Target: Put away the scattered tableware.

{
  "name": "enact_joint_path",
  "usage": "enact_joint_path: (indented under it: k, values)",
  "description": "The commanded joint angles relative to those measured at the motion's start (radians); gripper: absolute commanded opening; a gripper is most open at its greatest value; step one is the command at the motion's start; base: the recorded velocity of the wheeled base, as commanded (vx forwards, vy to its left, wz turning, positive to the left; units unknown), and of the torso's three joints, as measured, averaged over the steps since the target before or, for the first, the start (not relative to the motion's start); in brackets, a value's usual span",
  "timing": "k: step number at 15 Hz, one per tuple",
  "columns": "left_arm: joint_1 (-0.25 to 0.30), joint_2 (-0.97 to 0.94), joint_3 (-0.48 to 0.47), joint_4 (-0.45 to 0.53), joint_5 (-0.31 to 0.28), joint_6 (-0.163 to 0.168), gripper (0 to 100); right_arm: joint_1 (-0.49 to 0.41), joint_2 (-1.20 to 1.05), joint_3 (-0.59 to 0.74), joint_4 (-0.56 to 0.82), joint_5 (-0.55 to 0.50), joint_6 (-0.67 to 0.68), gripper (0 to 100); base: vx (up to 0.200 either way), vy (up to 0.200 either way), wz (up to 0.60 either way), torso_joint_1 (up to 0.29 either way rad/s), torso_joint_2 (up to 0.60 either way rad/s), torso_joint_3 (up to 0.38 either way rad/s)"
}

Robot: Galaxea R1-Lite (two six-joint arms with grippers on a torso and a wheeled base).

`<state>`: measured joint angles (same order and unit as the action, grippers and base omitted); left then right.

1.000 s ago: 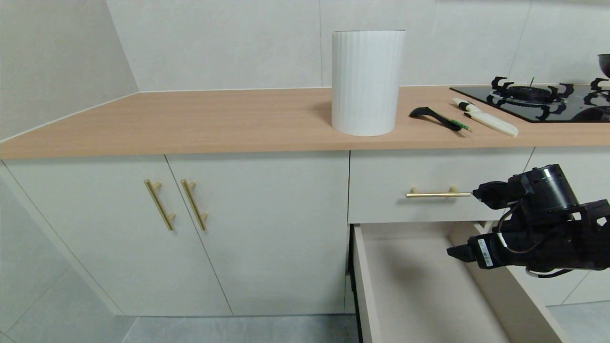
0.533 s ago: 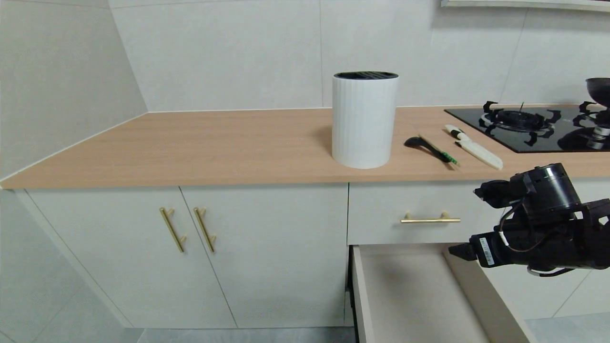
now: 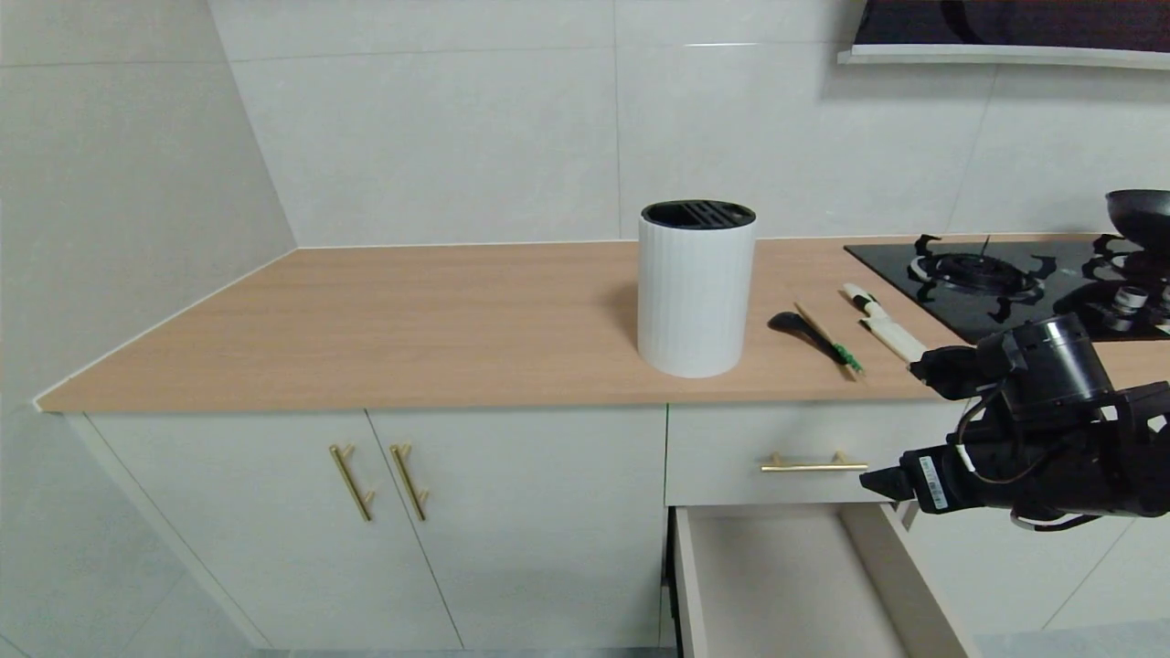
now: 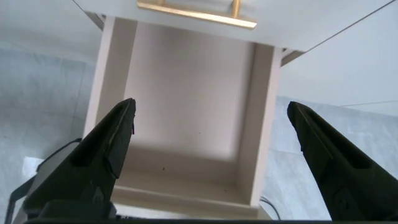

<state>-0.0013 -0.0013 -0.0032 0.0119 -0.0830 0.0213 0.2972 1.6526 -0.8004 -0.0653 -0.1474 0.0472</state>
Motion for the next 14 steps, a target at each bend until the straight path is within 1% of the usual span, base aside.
enact_joint_path:
  k: [1,2,4,7,9,11,14]
  values:
    - [0.0,0.001,0.0,0.0,0.0,0.0,100,0.0,0.001,0.0,-0.001,0.0,0.0,100,0.0,0.0,0.0,0.222,-0.5,-0.276]
    - [0.0,0.001,0.0,0.0,0.0,0.0,100,0.0,0.001,0.0,-0.001,0.002,-0.001,100,0.0,0.0,0.0,0.222,-0.51,-0.276]
    - [0.0,0.001,0.0,0.0,0.0,0.0,100,0.002,-0.004,0.0,-0.001,0.002,0.0,100,0.0,0.0,0.0,0.105,-0.24,-0.134]
    - [0.0,0.001,0.0,0.0,0.0,0.0,100,0.0,-0.022,0.0,-0.001,0.002,-0.001,100,0.0,0.0,0.0,0.024,-0.05,-0.028]
    - [0.0,0.001,0.0,0.0,0.0,0.0,100,0.002,-0.011,-0.028,-0.008,0.005,-0.004,100,0.0,0.0,0.0,0.0,0.0,0.0]
    - [0.0,0.001,0.0,0.0,0.0,0.0,100,0.002,0.026,-0.08,-0.036,0.006,-0.003,100,0.0,0.0,0.0,0.0,0.0,0.0]
    - [0.0,0.001,0.0,0.0,0.0,0.0,100,-0.003,0.17,-0.252,-0.053,0.002,0.005,100,0.0,0.0,0.0,0.0,0.0,0.0]
